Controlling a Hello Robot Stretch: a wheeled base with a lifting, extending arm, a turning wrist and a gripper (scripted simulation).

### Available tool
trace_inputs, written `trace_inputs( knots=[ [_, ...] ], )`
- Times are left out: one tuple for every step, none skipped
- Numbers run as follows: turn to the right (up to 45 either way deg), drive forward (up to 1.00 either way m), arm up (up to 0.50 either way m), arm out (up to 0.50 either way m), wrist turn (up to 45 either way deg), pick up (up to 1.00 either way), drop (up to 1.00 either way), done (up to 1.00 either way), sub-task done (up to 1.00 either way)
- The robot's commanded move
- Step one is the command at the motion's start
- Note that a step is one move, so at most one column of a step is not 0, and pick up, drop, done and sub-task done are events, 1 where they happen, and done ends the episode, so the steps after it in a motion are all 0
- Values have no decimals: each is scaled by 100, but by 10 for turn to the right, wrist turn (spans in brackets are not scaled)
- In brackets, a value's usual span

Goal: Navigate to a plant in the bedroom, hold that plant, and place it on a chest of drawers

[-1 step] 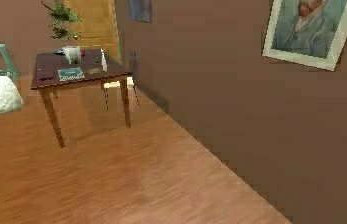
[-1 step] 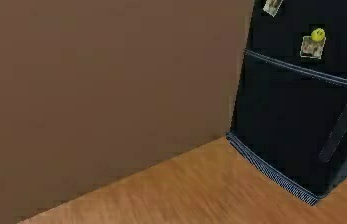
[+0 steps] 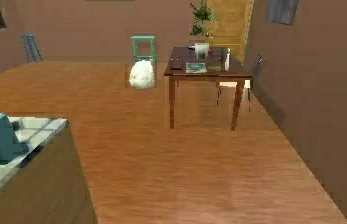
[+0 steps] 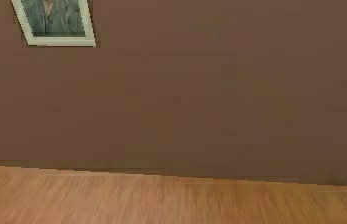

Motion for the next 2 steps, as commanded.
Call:
trace_inputs(
  knots=[
    [0,100,0,0,0,0,0,0,0],
    [-30,0,0,0,0,0,0,0,0]
  ],
)
